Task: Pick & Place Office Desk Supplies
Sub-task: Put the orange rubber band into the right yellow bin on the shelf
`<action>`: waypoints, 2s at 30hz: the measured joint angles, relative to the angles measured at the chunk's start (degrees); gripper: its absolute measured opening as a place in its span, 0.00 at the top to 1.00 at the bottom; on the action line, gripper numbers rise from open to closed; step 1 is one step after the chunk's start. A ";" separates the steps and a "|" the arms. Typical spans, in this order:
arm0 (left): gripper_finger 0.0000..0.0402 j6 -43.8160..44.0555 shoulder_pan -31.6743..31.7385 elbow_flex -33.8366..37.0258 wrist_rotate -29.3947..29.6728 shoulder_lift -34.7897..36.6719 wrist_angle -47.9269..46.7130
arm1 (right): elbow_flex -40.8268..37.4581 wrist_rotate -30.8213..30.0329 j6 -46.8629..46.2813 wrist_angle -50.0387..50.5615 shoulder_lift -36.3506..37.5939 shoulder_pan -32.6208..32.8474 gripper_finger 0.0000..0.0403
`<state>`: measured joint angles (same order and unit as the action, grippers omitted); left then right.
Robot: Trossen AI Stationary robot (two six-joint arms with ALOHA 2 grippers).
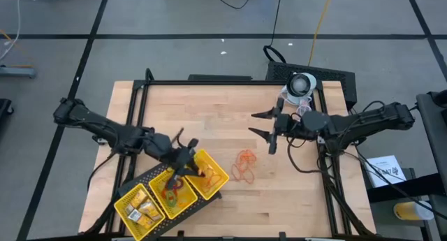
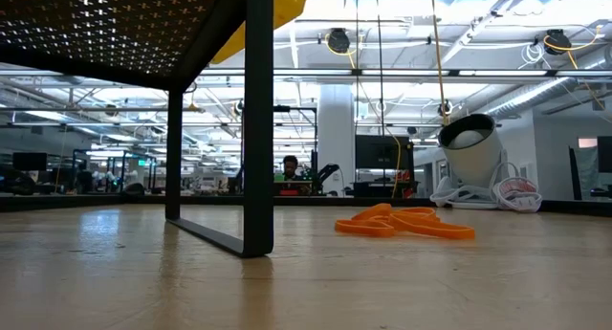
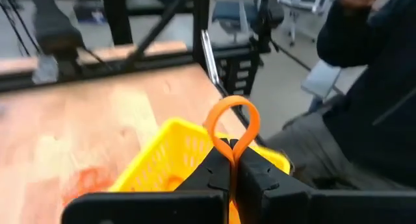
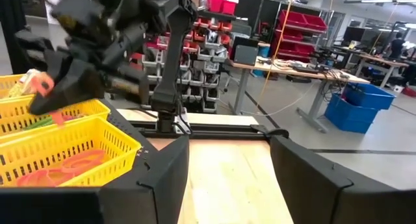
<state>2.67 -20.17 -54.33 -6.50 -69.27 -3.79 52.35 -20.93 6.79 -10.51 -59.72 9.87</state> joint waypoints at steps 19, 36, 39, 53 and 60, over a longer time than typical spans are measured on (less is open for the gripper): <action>0.39 3.54 -1.24 0.02 3.55 -1.60 -0.86 | -0.93 0.02 0.08 -1.48 0.00 0.00 0.49; 0.24 2.75 1.62 0.34 3.92 7.09 -3.24 | -0.93 10.06 -8.43 2.81 -1.40 -0.03 0.49; 0.26 1.33 1.61 3.33 4.92 10.44 -2.48 | -2.30 13.10 -9.75 2.74 -2.56 -0.02 0.50; 0.30 10.19 5.93 23.53 17.71 19.99 17.35 | -19.79 13.53 -36.01 -0.34 -13.01 -3.53 0.50; 0.29 11.20 7.39 24.13 19.25 18.41 17.27 | -21.13 13.64 -37.82 -1.58 -21.86 -5.05 0.52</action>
<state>13.87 -12.78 -30.20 12.75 -50.86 13.49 31.22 -7.29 -31.03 -12.09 -81.59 4.82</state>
